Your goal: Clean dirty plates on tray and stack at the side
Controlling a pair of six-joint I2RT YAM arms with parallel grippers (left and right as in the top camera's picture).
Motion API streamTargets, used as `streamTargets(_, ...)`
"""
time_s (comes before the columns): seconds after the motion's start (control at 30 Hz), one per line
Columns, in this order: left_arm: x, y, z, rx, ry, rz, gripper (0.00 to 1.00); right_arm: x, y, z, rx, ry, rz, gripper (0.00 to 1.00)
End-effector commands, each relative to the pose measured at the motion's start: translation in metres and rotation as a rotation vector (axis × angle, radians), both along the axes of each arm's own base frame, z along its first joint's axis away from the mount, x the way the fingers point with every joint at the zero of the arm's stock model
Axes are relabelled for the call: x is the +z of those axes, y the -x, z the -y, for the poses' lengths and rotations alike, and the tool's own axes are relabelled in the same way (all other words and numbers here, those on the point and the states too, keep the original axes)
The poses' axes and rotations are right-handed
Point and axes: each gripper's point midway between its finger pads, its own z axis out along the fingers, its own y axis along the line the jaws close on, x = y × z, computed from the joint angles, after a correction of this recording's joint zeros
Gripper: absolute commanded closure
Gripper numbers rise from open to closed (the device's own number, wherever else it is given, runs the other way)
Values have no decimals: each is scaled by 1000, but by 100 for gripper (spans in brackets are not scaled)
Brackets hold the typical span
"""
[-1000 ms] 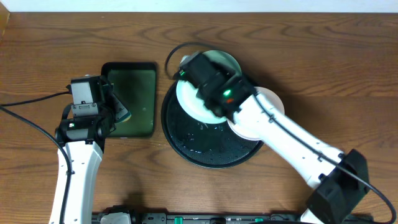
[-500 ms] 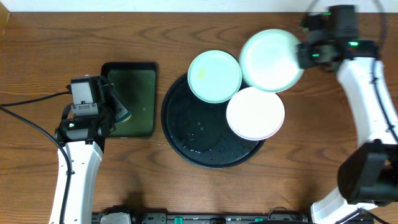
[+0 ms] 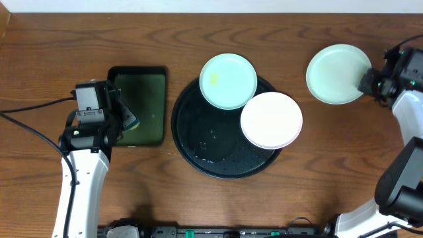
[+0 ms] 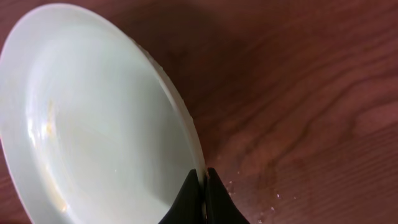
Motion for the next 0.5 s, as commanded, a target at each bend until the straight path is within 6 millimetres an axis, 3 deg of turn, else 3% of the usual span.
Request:
streamTargets(0.0, -6, 2, 0, -11, -1, -20, 93, -7, 7, -1, -63, -47, 20, 99)
streamTargets(0.27, -6, 2, 0, -11, -1, -20, 92, -25, 16, -5, -73, -61, 4, 97)
streamTargets(0.37, -6, 2, 0, -11, -1, -20, 92, -24, 16, -5, -72, -63, 5, 69)
streamTargets(0.43, -6, 2, 0, -11, -1, -20, 93, -23, 15, -8, -58, -80, 13, 46)
streamTargets(0.47, -6, 2, 0, -11, -1, -20, 93, -21, 13, -12, -44, -95, 21, 45)
